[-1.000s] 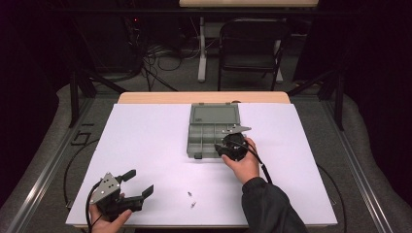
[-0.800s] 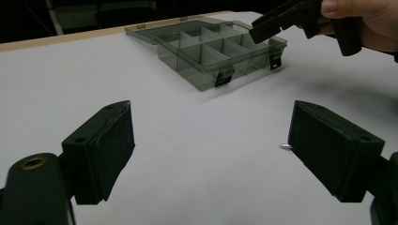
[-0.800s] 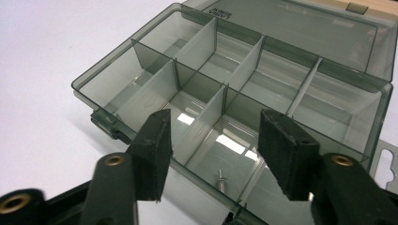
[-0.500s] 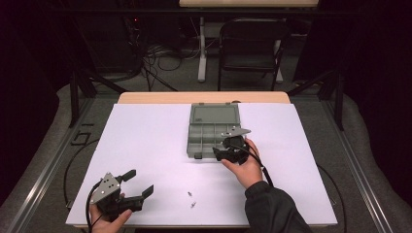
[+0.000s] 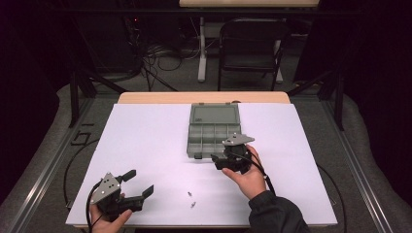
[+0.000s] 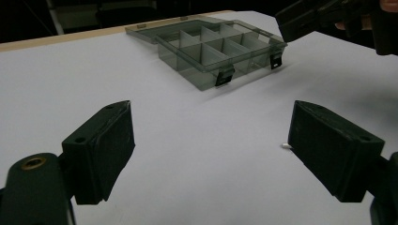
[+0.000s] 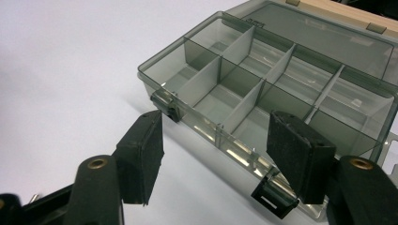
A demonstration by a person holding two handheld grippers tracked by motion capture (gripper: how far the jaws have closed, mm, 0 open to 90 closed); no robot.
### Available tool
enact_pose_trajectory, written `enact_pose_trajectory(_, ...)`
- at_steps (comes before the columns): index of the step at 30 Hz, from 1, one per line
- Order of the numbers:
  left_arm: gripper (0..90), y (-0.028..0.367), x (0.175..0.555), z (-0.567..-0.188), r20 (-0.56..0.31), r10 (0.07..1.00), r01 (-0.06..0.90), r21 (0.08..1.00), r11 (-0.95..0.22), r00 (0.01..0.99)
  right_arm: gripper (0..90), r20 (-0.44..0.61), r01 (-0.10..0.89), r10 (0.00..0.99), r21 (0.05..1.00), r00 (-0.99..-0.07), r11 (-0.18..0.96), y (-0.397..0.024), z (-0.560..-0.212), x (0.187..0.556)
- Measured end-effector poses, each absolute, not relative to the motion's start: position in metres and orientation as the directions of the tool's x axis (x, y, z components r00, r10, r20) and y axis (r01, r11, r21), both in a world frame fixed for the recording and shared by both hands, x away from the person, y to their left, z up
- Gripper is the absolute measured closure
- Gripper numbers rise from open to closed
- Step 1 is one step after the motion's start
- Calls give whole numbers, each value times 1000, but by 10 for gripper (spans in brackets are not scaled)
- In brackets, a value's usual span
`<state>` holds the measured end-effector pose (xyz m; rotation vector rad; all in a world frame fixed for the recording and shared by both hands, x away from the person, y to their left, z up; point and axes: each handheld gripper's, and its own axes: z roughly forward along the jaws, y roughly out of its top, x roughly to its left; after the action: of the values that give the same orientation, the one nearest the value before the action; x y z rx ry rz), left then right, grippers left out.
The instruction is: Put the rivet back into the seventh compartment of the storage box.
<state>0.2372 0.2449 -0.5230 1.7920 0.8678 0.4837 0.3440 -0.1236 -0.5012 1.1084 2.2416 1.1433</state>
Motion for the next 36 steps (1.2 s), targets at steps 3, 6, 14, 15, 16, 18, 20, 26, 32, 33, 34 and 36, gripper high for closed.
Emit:
enact_pose_trajectory(3,148,245,237,-523,-75,751,332,922,-198,656,365,13,465,787,813,-617,350,-124,-500,337)
enact_pose_trajectory(6,148,245,237,-523,-73,751,330,923,-199,657,364,7,455,783,817,-622,354,-124,-498,330)
enact_pose_trajectory(14,148,244,237,-523,-73,752,328,924,-196,656,364,-3,416,767,839,-641,350,-124,-500,312)
enact_pose_trajectory(15,148,245,237,-523,-74,751,328,924,-196,656,364,-1,412,764,842,-645,349,-124,-500,308)
enact_pose_trajectory(16,148,245,237,-523,-73,752,328,924,-196,655,364,-1,412,764,842,-645,349,-124,-500,308)
enact_pose_trajectory(18,148,245,237,-523,-74,751,330,923,-198,656,364,-1,405,762,846,-648,347,-124,-502,303)
enact_pose_trajectory(20,148,245,237,-523,-74,751,330,923,-197,656,364,2,397,757,852,-653,340,-124,-504,298)
enact_pose_trajectory(26,148,244,237,-523,-74,751,328,924,-196,656,366,10,381,741,863,-671,333,-123,-509,284)
enact_pose_trajectory(32,148,244,236,-523,-73,747,328,923,-200,660,369,4,370,725,862,-689,347,-120,-515,270)
enact_pose_trajectory(33,148,244,236,-523,-72,750,323,926,-194,658,369,-1,368,719,859,-695,356,-120,-516,268)
enact_pose_trajectory(34,148,244,236,-523,-72,749,324,926,-195,659,369,2,365,714,860,-700,356,-120,-516,267)
enact_pose_trajectory(36,148,244,236,-523,-73,749,325,925,-196,659,369,1,364,711,859,-703,359,-119,-517,265)
